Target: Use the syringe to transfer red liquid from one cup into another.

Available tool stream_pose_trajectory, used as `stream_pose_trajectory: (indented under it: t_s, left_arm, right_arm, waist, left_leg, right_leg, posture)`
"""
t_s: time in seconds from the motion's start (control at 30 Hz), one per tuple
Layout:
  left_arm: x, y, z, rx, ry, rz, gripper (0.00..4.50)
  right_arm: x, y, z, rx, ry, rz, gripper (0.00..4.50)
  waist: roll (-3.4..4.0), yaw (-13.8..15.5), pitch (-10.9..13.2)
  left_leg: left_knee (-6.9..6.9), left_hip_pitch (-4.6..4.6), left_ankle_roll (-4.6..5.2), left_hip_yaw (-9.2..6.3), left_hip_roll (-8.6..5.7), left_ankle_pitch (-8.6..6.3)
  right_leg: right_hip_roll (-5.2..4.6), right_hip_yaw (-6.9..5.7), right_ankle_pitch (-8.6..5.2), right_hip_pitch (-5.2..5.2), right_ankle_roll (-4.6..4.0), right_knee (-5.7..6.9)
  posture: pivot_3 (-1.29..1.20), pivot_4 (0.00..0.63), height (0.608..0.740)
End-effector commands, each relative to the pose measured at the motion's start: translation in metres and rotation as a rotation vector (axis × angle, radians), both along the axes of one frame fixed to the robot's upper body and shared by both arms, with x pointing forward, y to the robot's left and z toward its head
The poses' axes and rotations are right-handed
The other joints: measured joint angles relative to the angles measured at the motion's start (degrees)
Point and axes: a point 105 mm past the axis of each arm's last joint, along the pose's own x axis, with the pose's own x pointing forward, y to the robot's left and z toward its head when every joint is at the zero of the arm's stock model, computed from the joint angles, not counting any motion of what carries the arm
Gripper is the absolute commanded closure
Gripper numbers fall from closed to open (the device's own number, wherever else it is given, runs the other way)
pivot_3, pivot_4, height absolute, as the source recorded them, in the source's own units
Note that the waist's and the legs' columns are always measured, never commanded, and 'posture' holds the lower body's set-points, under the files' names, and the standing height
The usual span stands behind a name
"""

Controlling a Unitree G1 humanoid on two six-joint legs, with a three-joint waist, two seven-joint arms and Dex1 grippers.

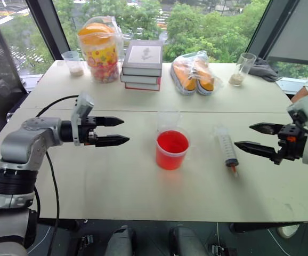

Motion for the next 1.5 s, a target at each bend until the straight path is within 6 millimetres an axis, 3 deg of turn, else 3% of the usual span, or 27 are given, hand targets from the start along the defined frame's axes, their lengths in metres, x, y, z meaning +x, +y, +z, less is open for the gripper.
stream_pose_trajectory:
  t_s: [0.03, 0.3, 0.53, 0.9, 1.07, 1.17, 1.3, 1.33, 1.5]
  left_arm:
    - [-0.003, -0.01, 0.006, -0.009, -0.035, -0.035, 0.0]
    - [0.002, -0.027, 0.001, 0.006, -0.057, -0.098, 0.0]
    - [0.0, -0.034, -0.009, -0.018, -0.068, -0.111, 0.0]
    - [-0.007, -0.042, -0.015, -0.05, -0.075, -0.088, 0.0]
    - [-0.009, -0.041, -0.016, -0.055, -0.086, -0.068, 0.0]
    - [-0.01, -0.041, -0.017, -0.059, -0.086, -0.061, 0.0]
    - [-0.012, -0.04, -0.019, -0.054, -0.085, -0.058, 0.0]
    - [-0.013, -0.041, -0.018, -0.054, -0.085, -0.058, 0.0]
    - [-0.012, -0.039, -0.014, -0.047, -0.091, -0.057, 0.0]
  right_arm:
    - [0.001, -0.01, 0.005, -0.032, 0.019, -0.034, 0.07]
    - [0.022, -0.024, -0.007, 0.049, 0.251, -0.138, 0.07]
    - [0.08, -0.022, -0.032, 0.04, 0.452, -0.308, 0.07]
    - [0.12, -0.021, -0.068, -0.125, 0.54, -0.332, 0.07]
    - [0.133, -0.002, -0.081, -0.175, 0.55, -0.294, 0.07]
    - [0.135, 0.003, -0.085, -0.207, 0.555, -0.268, 0.94]
    - [0.134, 0.008, -0.089, -0.243, 0.574, -0.238, 2.88]
    - [0.133, 0.008, -0.09, -0.248, 0.575, -0.233, 3.1]
    - [0.135, 0.007, -0.076, -0.229, 0.538, -0.235, 3.1]
  waist:
    - [0.0, 0.04, 0.0]
    - [0.0, -0.33, 0.0]
    - [0.03, -0.51, -0.01]
    - [0.02, -0.14, 0.0]
    - [0.02, -0.65, -0.01]
    - [0.02, -0.63, -0.01]
    - [0.02, -0.65, -0.01]
    - [0.02, -0.64, -0.01]
    - [0.03, -0.57, -0.01]
  left_leg:
    - [0.0, 0.0, 0.0, 0.0, 0.0, 0.0]
    - [0.09, 0.02, 0.01, 0.02, 0.02, 0.0]
    - [0.09, -0.02, 0.01, 0.09, 0.05, 0.0]
    - [0.18, -0.64, 0.01, 0.15, -0.02, 0.0]
    - [0.2, -0.49, -0.05, 0.15, 0.02, 0.04]
    - [0.2, -0.28, -0.09, 0.15, 0.02, 0.07]
    - [0.19, -0.14, -0.09, 0.16, 0.03, 0.06]
    - [0.18, -0.14, -0.09, 0.15, 0.03, 0.06]
    - [0.17, -0.14, -0.09, 0.15, 0.03, 0.06]
  right_leg:
    - [0.0, 0.0, 0.0, 0.0, 0.0, 0.0]
    - [0.02, 0.02, 0.03, 0.0, -0.07, 0.02]
    - [0.05, 0.12, 0.1, -0.21, -0.19, 0.14]
    - [0.02, 0.06, 0.21, -0.85, 0.06, 0.59]
    - [0.07, 0.06, 0.21, -0.81, 0.06, 0.74]
    - [0.08, 0.07, 0.21, -0.64, 0.05, 0.79]
    - [0.07, 0.08, 0.21, -0.53, 0.05, 0.8]
    - [0.08, 0.08, 0.21, -0.52, 0.05, 0.81]
    - [0.08, 0.08, 0.21, -0.53, 0.05, 0.81]
  posture:
    - [0.0, 0.15, 0.74]
    - [0.0, 0.15, 0.74]
    - [0.0, 0.15, 0.74]
    - [0.0, 0.15, 0.74]
    - [0.0, 0.15, 0.74]
    - [0.0, 0.15, 0.74]
    - [0.0, 0.15, 0.74]
    - [0.0, 0.15, 0.74]
    - [0.0, 0.15, 0.74]
